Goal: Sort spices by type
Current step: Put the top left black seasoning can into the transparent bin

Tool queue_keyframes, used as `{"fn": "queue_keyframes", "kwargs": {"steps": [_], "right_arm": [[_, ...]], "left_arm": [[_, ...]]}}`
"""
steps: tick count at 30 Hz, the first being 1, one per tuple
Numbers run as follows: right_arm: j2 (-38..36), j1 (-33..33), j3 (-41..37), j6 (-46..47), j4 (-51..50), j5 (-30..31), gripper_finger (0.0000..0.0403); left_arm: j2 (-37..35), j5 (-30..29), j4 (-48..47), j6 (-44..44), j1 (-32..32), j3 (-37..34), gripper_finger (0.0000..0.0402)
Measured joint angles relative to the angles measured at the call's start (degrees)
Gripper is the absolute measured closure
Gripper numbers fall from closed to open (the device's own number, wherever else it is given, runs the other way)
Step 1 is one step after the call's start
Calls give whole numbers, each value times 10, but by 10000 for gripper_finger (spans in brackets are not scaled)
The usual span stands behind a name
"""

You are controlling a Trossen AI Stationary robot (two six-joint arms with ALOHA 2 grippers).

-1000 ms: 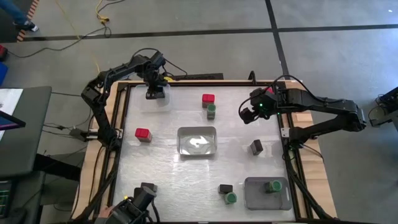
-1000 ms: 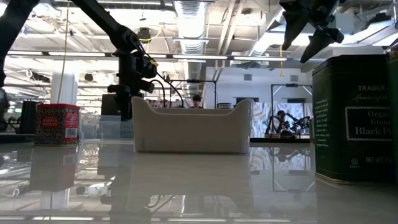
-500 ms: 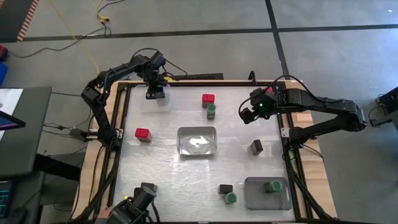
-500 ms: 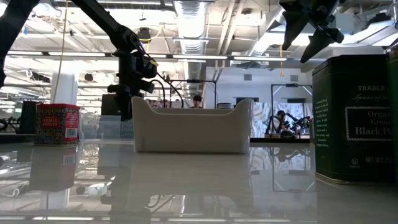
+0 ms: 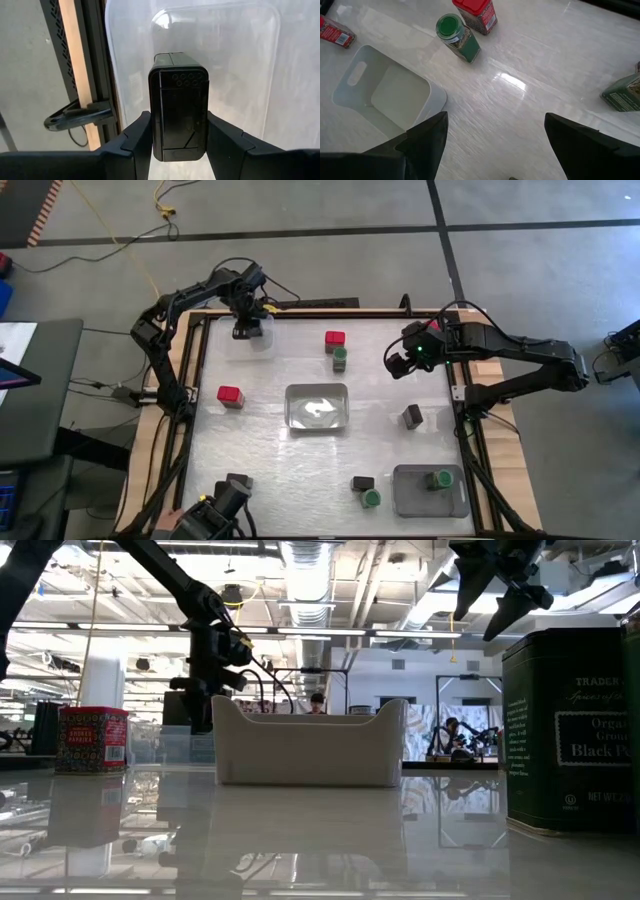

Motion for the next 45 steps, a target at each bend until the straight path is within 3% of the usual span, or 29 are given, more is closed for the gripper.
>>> {"fn": "queue_keyframes", "kwargs": {"steps": [28,38,45], "right_arm": [[0,0,0,0,0,0,46],[0,0,0,0,0,0,46],[0,0,0,0,0,0,46]], "left_arm": [[0,10,-1,1,0,0,249],[0,10,-1,1,0,0,184],[0,-2,-8,-10,0,0,171]]}}
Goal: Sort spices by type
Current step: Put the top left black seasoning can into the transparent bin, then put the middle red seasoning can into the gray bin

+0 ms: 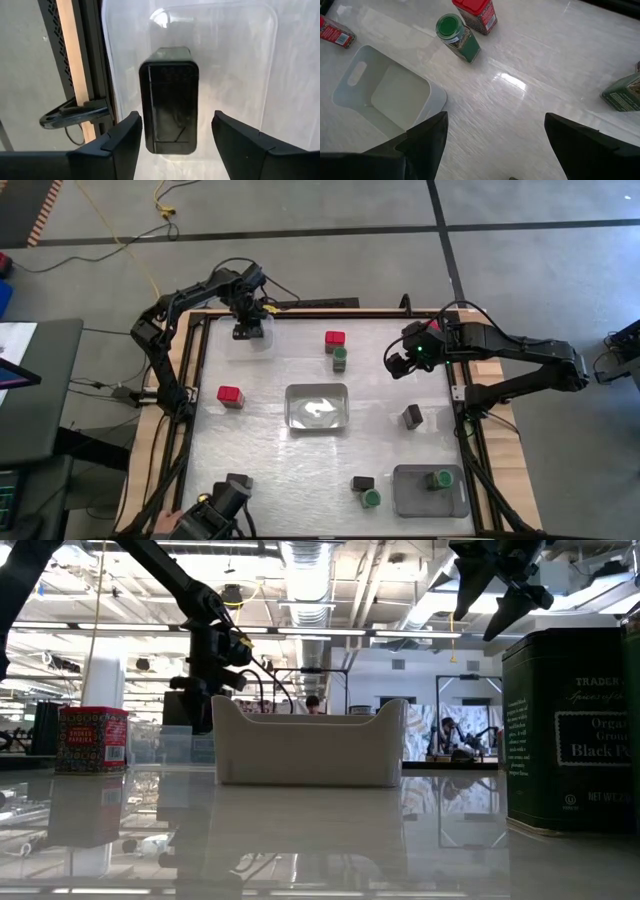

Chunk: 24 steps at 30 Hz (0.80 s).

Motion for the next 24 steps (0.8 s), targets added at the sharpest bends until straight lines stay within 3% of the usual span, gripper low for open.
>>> {"fn": "queue_keyframes", "kwargs": {"steps": [12,24], "right_arm": [[0,0,0,-1,0,0,46],[0,0,0,-1,0,0,46]], "left_arm": [[-8,-1,-7,-35,0,0,172],[-87,-1,-6,-52,0,1,173]]}}
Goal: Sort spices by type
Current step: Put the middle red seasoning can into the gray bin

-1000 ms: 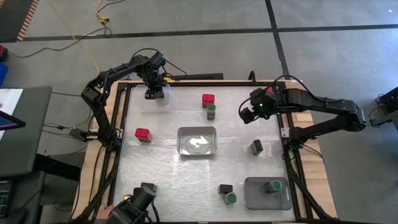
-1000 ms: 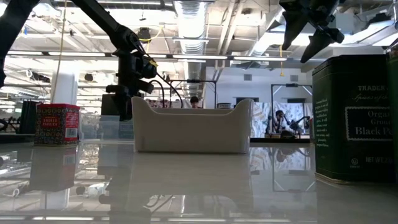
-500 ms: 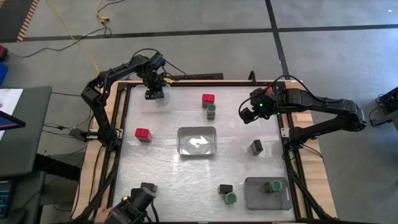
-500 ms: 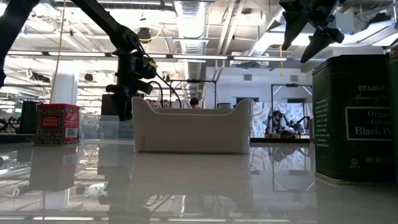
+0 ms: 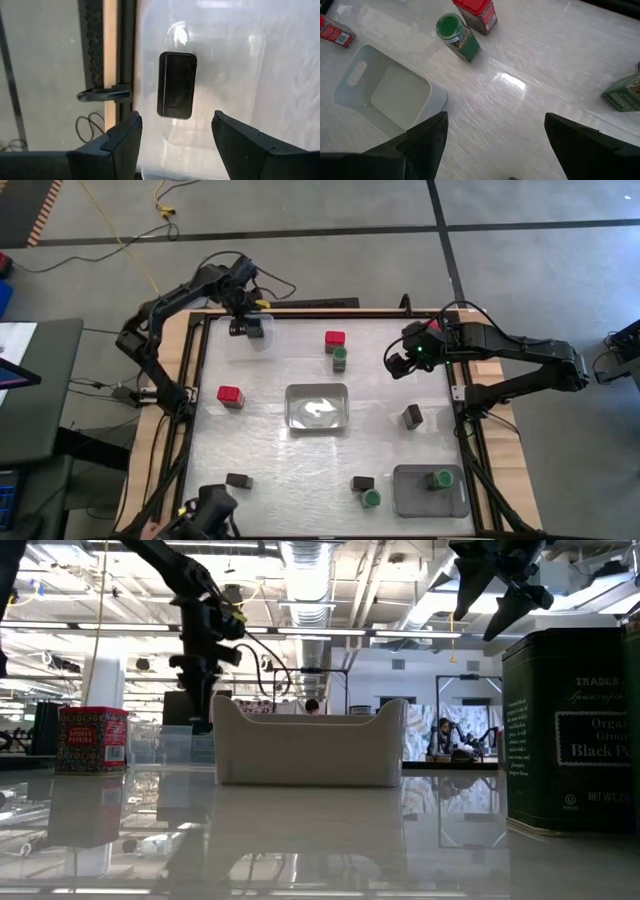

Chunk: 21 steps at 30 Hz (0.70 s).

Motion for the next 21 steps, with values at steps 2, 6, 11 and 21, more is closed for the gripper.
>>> {"fn": "queue_keyframes", "kwargs": {"steps": [2,6,11,21], "right_arm": [[0,0,0,0,0,0,46],[8,-1,0,-26,18,41,46],[38,-1,0,-46,61,104,46],[125,-30,0,-156,194,104,46]], "left_arm": [[-16,0,0,-25,0,0,173],[-53,3,0,-80,-1,0,173],[-107,26,-1,-155,-17,-4,173],[-183,97,-66,-254,-63,-5,173]]}}
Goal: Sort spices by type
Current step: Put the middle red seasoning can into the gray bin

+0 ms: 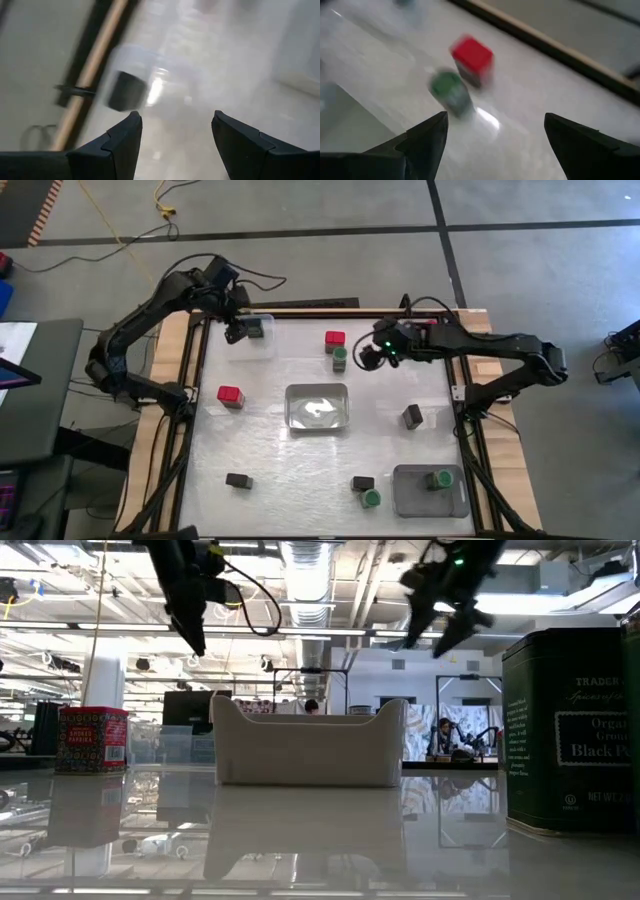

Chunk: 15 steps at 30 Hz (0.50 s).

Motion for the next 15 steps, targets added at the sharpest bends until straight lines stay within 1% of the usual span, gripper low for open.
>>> {"fn": "queue_keyframes", "kwargs": {"steps": [1,2,4,7,10,15], "right_arm": [[6,-7,0,-22,32,-6,46],[10,-17,0,-44,64,-26,46],[19,-42,0,-83,128,-83,47],[37,-79,1,-129,194,-148,51],[65,-105,38,-190,186,-182,56],[138,-129,157,-265,109,-215,61]], "left_arm": [[-4,21,-13,-2,-2,0,173],[-6,42,-25,-2,-3,0,173],[-13,88,-33,-4,-4,0,173],[-24,122,-32,-4,-4,0,173],[-48,123,-1,-11,-4,-22,173],[-120,120,77,-36,-3,-119,173]]}}
